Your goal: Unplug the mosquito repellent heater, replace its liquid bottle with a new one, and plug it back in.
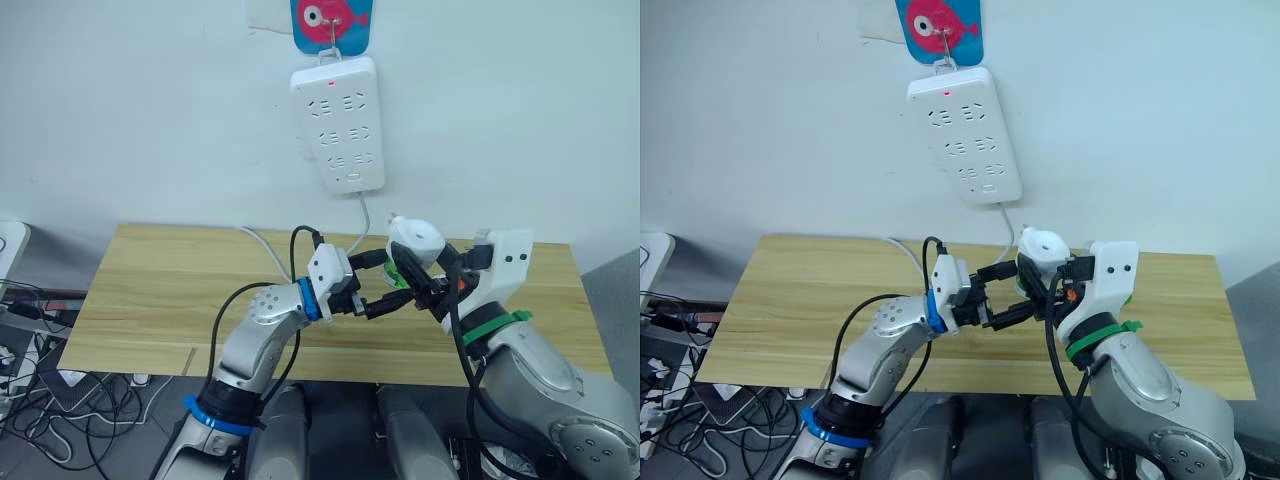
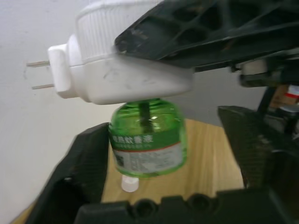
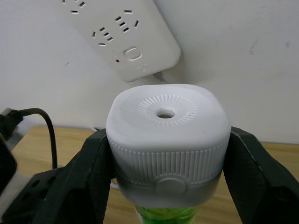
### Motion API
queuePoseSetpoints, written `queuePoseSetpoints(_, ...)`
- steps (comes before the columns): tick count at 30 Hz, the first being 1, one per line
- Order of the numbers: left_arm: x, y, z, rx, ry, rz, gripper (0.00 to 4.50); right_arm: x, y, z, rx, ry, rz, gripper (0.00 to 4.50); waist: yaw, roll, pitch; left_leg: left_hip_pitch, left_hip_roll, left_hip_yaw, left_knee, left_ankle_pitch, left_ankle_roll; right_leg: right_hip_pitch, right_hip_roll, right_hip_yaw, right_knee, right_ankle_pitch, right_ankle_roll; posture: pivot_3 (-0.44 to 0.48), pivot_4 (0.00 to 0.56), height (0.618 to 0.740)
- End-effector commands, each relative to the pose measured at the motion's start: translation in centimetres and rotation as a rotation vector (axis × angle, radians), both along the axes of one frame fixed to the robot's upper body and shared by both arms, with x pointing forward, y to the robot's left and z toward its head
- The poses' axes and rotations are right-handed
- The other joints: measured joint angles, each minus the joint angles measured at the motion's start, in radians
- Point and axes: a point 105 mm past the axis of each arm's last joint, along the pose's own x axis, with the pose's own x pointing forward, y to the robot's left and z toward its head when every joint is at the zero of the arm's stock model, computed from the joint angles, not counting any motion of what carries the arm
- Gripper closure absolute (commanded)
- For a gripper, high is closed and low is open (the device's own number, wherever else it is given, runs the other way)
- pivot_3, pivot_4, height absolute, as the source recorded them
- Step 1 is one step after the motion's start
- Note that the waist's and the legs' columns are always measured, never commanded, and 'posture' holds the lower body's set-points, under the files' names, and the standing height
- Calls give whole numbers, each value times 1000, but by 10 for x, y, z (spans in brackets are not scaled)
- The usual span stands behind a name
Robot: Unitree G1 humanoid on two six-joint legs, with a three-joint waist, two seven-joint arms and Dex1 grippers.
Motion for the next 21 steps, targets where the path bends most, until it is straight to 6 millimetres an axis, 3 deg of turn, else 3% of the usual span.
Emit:
queuePoseSetpoints(1, -2, 22, 16, -25, -28, 4, 0, 3, -13, 12, -12, -66, -39, 1571, 0, 0, 0, 0, 0, 0, 0, 0, 0, 0, 0, 0, 0, 0, 0, 82, 307, 740)
queuePoseSetpoints(5, 4, 45, 19, 2, -14, 30, 0, 5, -18, 14, -41, -86, -46, 1571, 1, 0, 0, 0, 0, 0, -1, 0, 0, 0, 0, -1, 0, 0, 0, 101, 307, 740)
queuePoseSetpoints(9, 28, 68, 39, -13, -35, 137, 0, 1, -10, 22, -83, -128, 8, 1571, 4, 0, 0, 0, 0, 0, -1, 0, 0, 0, 0, -3, 0, 0, 0, 118, 309, 740)
queuePoseSetpoints(15, 56, 79, 56, -19, -110, 212, 0, 0, 2, 30, -92, -154, 70, 1571, 6, 0, 0, 0, -1, 0, -1, 0, 0, 0, 0, -6, 0, 0, -1, 141, 305, 740)
queuePoseSetpoints(21, 82, 92, 73, -20, -177, 261, 0, -1, 2, 29, -97, -149, 80, 1571, 10, 0, 0, -1, 0, -4, -1, 0, 0, 0, -1, -11, 0, 3, -4, 132, 297, 740)
